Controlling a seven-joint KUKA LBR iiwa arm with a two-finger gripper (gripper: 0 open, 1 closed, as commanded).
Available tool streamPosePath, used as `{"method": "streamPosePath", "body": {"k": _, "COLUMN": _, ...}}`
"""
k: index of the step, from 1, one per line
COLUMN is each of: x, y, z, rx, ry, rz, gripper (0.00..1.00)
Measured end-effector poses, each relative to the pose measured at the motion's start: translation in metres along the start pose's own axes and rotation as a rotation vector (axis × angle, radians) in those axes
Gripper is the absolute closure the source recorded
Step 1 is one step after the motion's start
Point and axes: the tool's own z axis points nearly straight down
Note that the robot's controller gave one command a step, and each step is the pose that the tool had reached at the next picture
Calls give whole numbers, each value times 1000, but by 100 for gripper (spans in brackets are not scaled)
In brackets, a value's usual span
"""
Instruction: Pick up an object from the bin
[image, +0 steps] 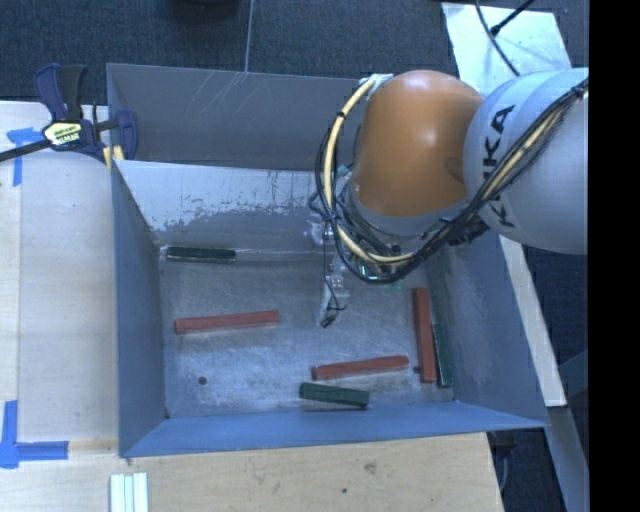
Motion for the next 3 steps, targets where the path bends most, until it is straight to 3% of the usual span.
{"method": "streamPosePath", "body": {"k": 1, "x": 26, "y": 49, "z": 147, "rx": 1, "ry": -12, "rz": -484, "gripper": 0}}
{"method": "streamPosePath", "body": {"k": 2, "x": -28, "y": 89, "z": 146, "rx": -3, "ry": -12, "rz": -146, "gripper": 0}}
{"method": "streamPosePath", "body": {"k": 3, "x": -28, "y": 87, "z": 146, "rx": -2, "ry": -11, "rz": -145, "gripper": 100}}
